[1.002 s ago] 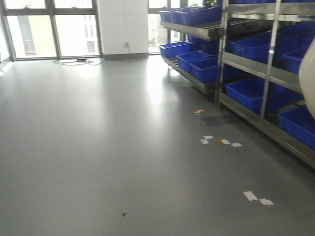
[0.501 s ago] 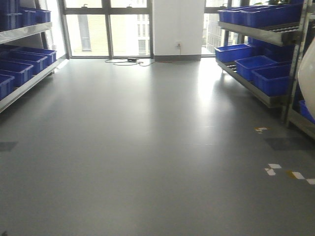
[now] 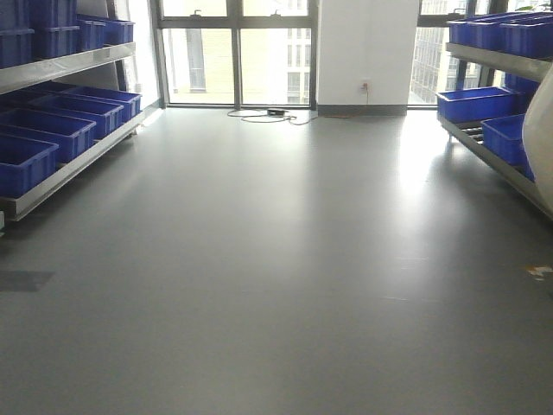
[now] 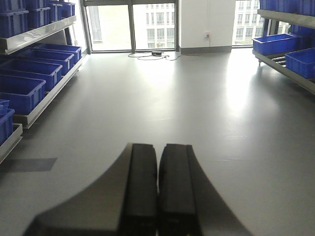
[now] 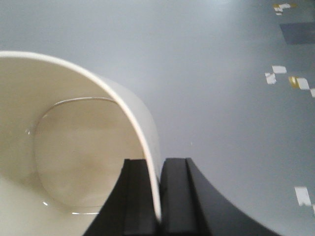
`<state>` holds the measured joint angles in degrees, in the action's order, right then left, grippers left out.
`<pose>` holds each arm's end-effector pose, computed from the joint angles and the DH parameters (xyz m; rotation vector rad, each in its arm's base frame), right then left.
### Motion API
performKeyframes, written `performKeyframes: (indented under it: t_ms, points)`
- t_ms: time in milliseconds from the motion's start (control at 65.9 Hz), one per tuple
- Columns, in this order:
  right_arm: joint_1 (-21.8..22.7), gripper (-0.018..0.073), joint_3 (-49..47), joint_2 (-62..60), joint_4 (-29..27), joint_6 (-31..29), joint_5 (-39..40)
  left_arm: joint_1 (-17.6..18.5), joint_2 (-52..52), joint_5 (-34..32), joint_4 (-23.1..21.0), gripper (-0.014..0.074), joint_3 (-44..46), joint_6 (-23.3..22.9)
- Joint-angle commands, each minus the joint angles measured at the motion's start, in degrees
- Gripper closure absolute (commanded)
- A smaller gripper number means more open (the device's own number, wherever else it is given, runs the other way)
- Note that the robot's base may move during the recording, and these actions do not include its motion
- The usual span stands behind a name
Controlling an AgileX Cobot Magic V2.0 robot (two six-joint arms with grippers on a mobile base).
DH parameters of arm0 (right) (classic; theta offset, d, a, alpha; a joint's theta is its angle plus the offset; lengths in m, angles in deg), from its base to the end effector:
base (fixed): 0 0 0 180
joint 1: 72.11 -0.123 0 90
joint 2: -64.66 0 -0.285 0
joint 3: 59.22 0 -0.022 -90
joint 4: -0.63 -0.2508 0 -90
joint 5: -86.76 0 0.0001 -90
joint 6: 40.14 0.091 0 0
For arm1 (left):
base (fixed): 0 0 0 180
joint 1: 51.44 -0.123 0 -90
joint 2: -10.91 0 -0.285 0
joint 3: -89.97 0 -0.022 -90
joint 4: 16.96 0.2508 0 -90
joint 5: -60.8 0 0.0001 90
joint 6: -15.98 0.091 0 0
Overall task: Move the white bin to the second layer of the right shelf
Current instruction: 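Drive the base across the room toward the blue-crate shelf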
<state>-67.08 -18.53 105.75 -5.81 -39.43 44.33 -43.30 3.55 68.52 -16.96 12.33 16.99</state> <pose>0.1056 -0.0024 0.3171 0.1546 2.1585 0.0864 0.0556 -0.0080 0.1989 0.1291 1.6140 -0.0960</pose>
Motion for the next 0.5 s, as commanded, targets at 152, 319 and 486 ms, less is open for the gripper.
performKeyframes:
  t_ms: [152,319,486]
  points:
    - [0.3,0.0511,-1.8,-0.1,-0.7,0.3,4.7,0.2,0.9,-5.0,0.0,0.0512,-2.1,-0.3]
    - [0.3,0.0511,-1.8,-0.1,-0.7,0.3,4.7,0.2,0.9,-5.0,0.0,0.0512,-2.1,-0.3]
    - [0.3,0.0511,-1.8,-0.1,-0.7,0.3,4.7,0.2,0.9,-5.0,0.0,0.0512,-2.1,-0.3]
